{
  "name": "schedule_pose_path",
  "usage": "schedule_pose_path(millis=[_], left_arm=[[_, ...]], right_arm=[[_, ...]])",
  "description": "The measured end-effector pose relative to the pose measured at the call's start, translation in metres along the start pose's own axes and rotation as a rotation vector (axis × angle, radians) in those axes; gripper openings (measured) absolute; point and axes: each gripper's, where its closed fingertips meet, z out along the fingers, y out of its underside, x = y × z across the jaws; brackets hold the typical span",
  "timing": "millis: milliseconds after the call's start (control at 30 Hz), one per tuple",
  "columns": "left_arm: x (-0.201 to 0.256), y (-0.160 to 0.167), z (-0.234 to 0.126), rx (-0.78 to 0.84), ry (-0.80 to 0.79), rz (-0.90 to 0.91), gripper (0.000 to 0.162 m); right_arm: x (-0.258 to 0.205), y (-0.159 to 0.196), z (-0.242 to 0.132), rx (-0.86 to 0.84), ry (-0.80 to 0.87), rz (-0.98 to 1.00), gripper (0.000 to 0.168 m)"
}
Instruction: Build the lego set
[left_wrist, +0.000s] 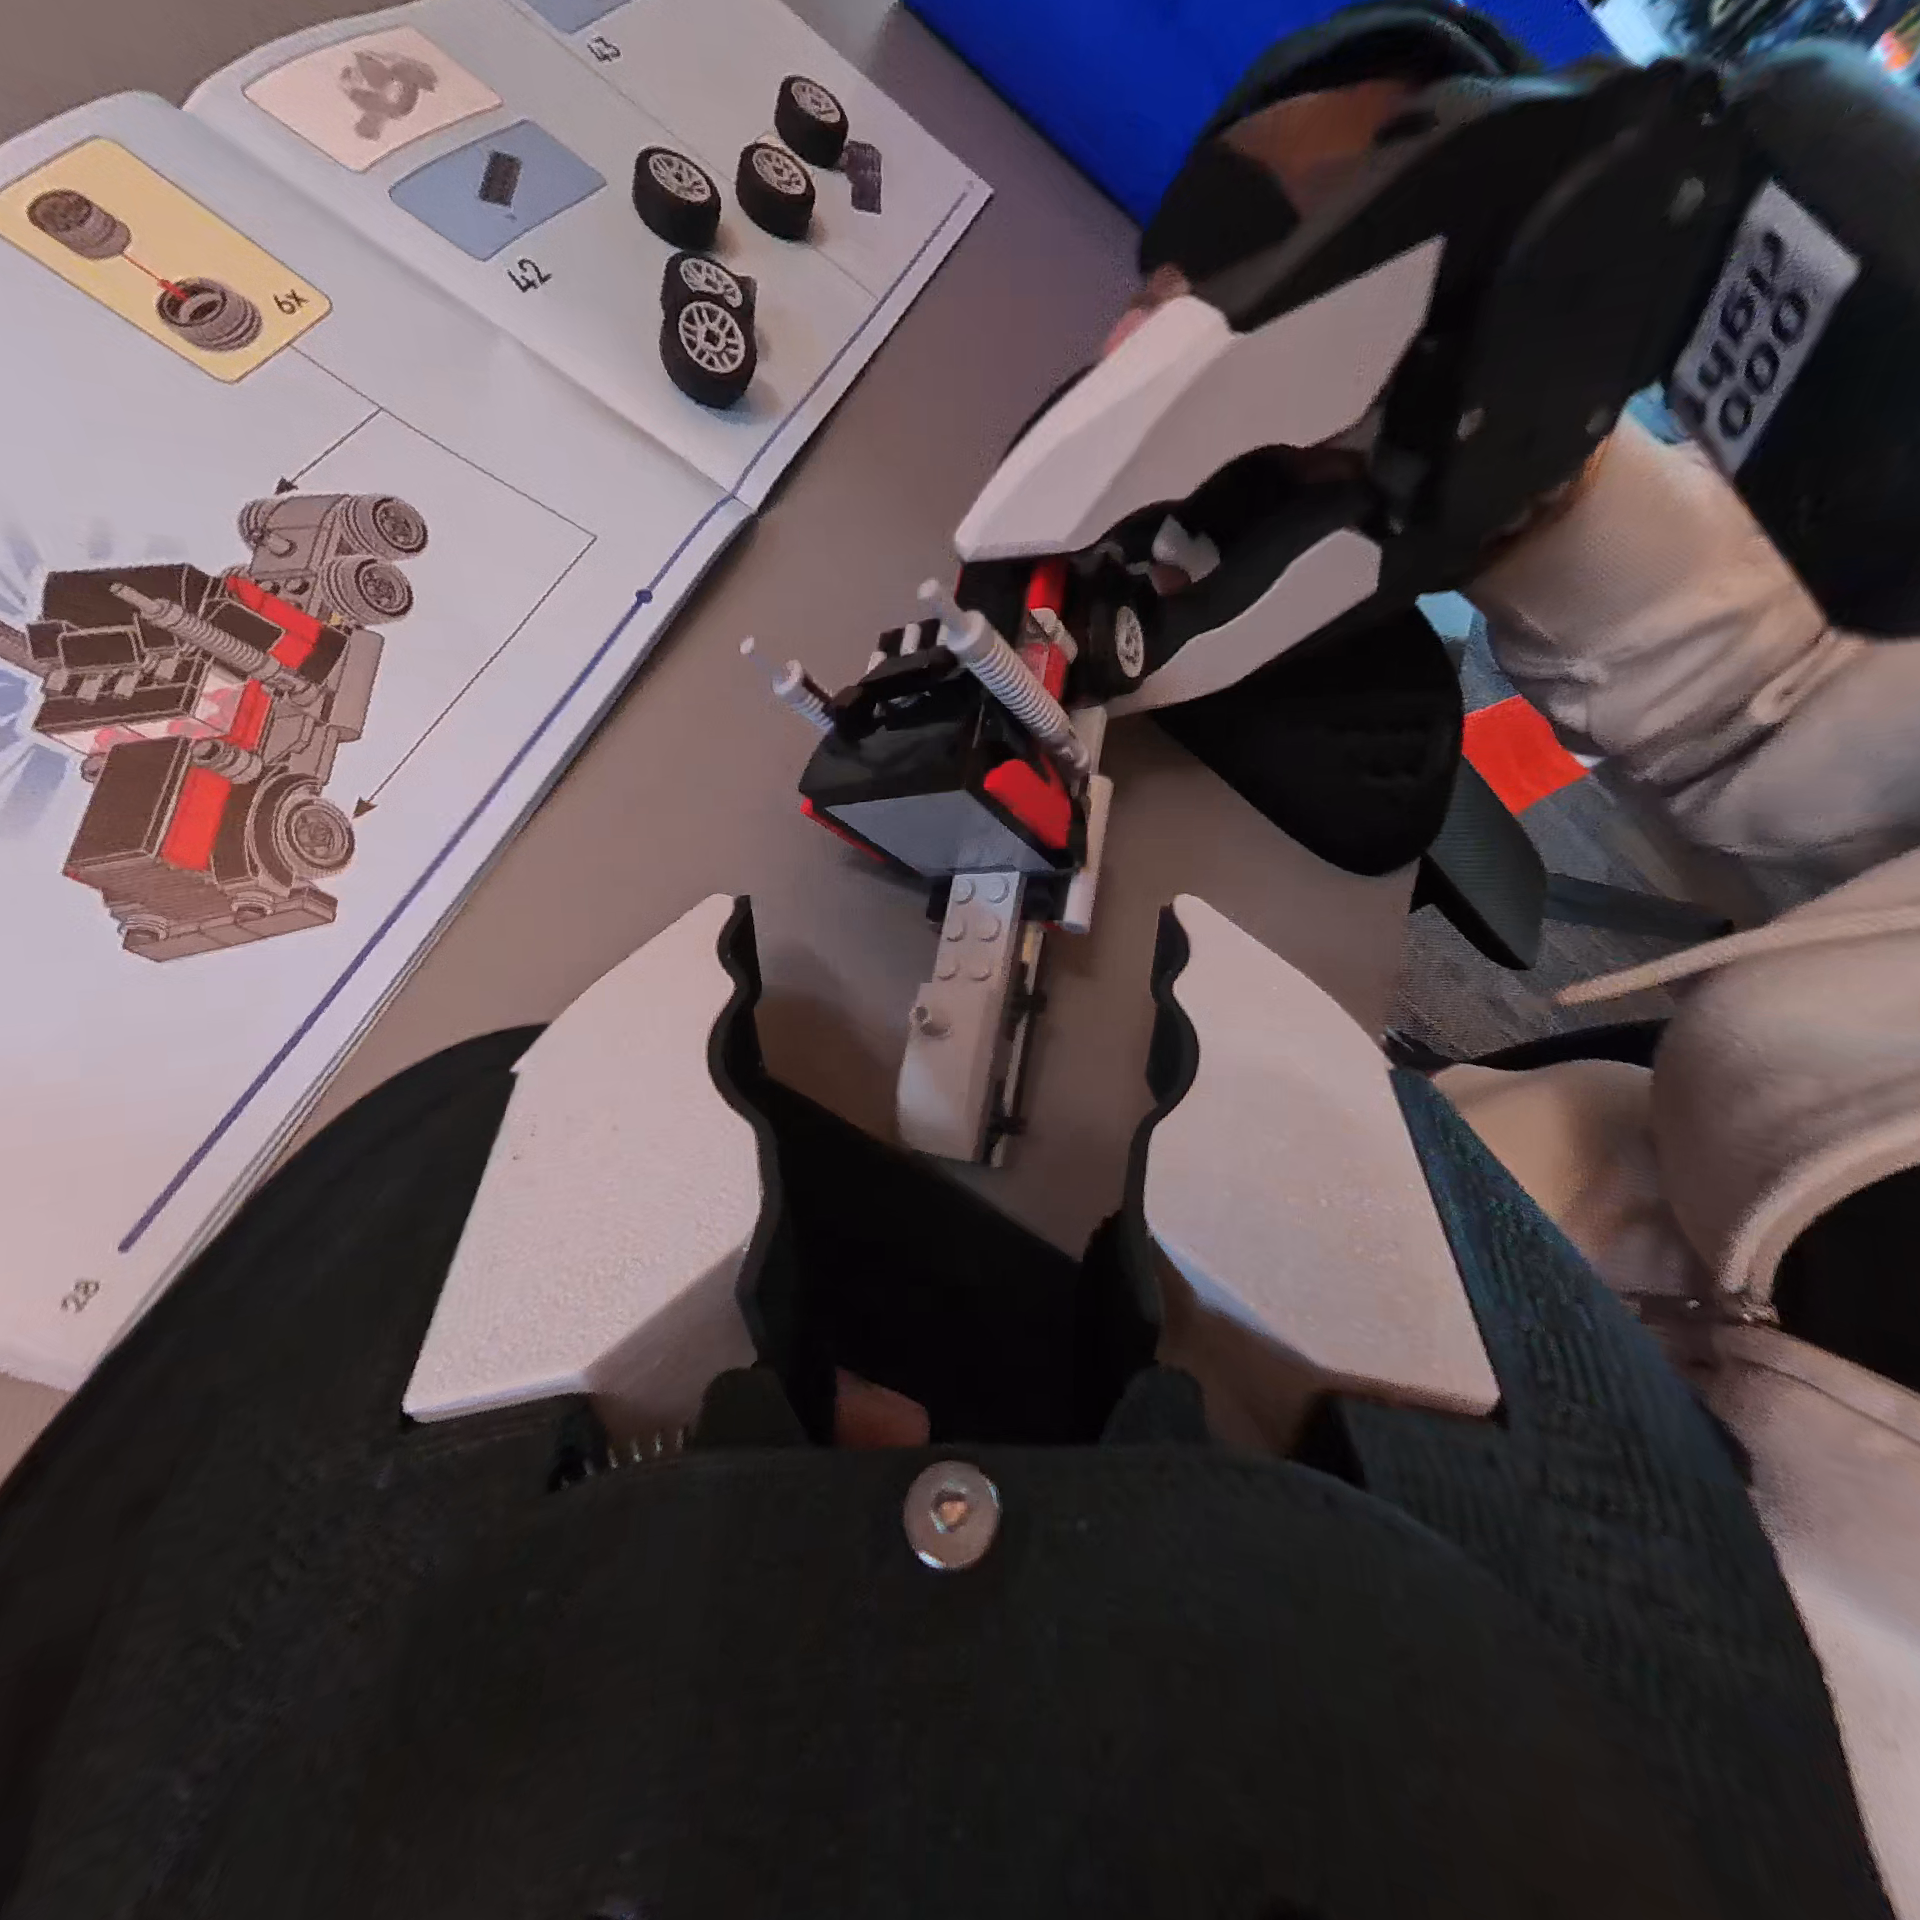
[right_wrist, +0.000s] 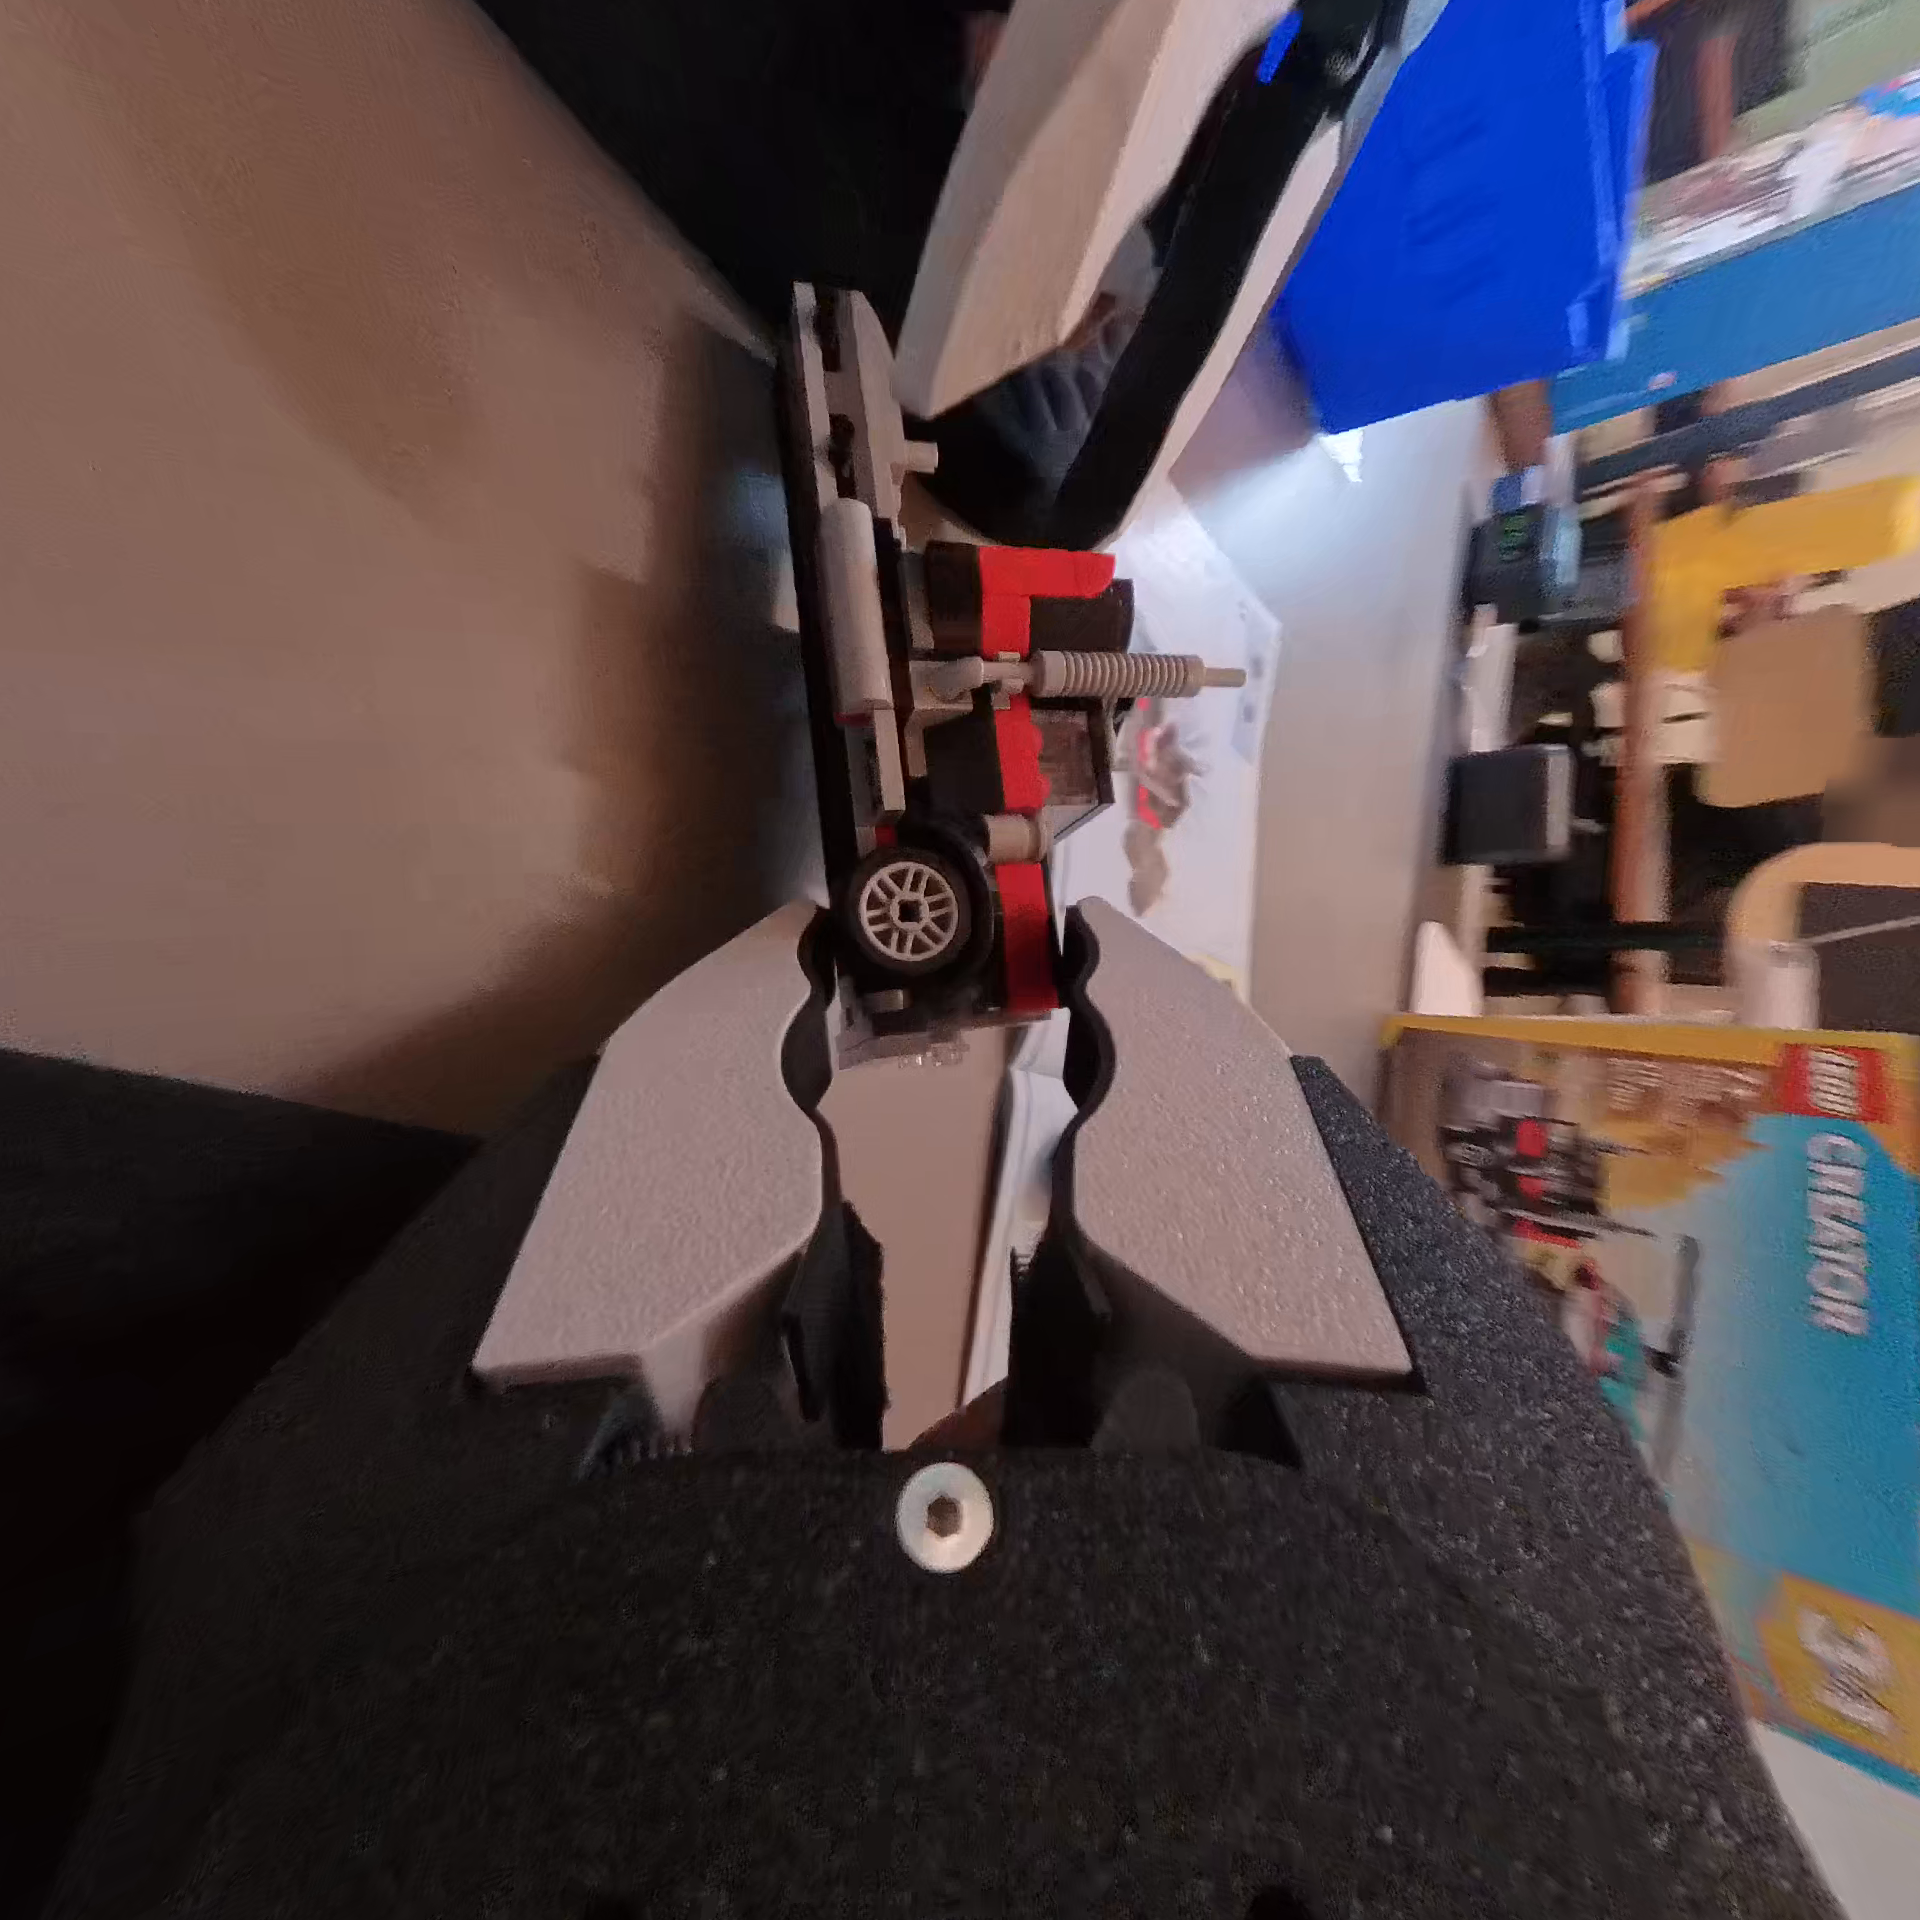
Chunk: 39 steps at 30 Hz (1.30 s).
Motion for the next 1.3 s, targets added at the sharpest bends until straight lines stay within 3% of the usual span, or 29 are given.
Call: schedule_pose_path(millis=[100, 233, 400, 567, 700, 1000, 1133, 1233, 1300], left_arm=[[0.002, -0.004, 0.010, -0.020, -0.009, 0.018, 0.073], [0.005, -0.006, 0.028, -0.069, -0.033, 0.064, 0.070], [0.009, 0.007, 0.037, -0.163, -0.090, 0.205, 0.043], [0.014, 0.003, 0.028, -0.136, -0.080, 0.242, 0.045], [0.010, 0.008, 0.005, -0.118, -0.119, 0.285, 0.046], [0.009, 0.026, 0.001, -0.150, -0.121, 0.325, 0.051], [0.002, 0.028, 0.005, -0.182, -0.163, 0.350, 0.042], [0.001, 0.029, 0.007, -0.199, -0.159, 0.361, 0.025], [0.003, 0.029, 0.007, -0.197, -0.146, 0.363, 0.023]], right_arm=[[0.003, 0.000, -0.001, -0.032, 0.105, -0.086, 0.042], [-0.007, -0.005, -0.004, -0.017, 0.076, -0.085, 0.045], [-0.020, -0.020, -0.025, 0.159, -0.081, 0.226, 0.057], [-0.011, -0.006, -0.044, 0.244, -0.160, 0.629, 0.066], [-0.016, 0.005, -0.043, 0.209, -0.208, 0.741, 0.066], [-0.025, 0.007, -0.010, 0.058, -0.372, 0.675, 0.060], [-0.025, 0.005, -0.005, 0.047, -0.402, 0.612, 0.045], [-0.023, 0.009, -0.005, 0.028, -0.405, 0.545, 0.045], [-0.019, 0.015, -0.005, 0.004, -0.400, 0.532, 0.045]])
